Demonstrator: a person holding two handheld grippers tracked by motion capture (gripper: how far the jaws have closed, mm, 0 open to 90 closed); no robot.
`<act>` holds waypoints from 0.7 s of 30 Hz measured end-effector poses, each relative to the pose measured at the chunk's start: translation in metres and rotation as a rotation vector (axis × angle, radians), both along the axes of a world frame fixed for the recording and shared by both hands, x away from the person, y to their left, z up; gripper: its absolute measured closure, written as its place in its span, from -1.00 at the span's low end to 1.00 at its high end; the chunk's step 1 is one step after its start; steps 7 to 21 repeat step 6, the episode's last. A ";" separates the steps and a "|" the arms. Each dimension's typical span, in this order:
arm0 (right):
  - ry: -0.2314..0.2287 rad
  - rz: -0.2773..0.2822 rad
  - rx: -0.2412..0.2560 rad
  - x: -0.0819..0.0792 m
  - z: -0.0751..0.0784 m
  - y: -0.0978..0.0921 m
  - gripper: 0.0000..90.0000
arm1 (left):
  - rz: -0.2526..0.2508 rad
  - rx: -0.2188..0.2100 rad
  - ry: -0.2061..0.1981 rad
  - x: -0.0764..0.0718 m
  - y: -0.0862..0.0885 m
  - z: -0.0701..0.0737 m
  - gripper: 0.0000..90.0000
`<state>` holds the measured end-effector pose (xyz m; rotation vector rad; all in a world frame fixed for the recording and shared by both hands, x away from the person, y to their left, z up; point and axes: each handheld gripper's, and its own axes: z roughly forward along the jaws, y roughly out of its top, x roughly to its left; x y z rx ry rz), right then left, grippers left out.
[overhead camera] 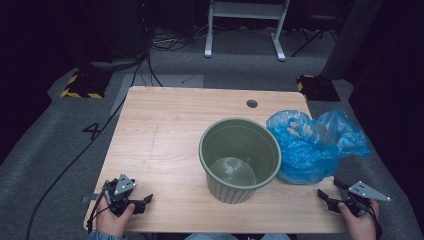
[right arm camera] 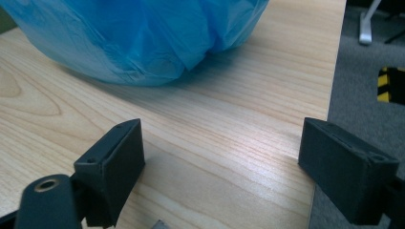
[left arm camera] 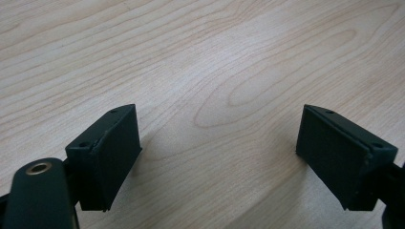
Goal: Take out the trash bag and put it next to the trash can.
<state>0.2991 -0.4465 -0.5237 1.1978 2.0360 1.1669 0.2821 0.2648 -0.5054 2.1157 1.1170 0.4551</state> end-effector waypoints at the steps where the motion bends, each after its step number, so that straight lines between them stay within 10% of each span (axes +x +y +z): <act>1: 0.010 -0.001 -0.007 0.000 0.001 0.001 -0.66 | 0.001 -0.001 0.000 0.000 0.000 0.000 -0.68; 21: 0.043 -0.013 -0.024 0.000 0.005 0.003 -0.66 | 0.000 0.000 0.000 0.000 0.000 0.000 -0.68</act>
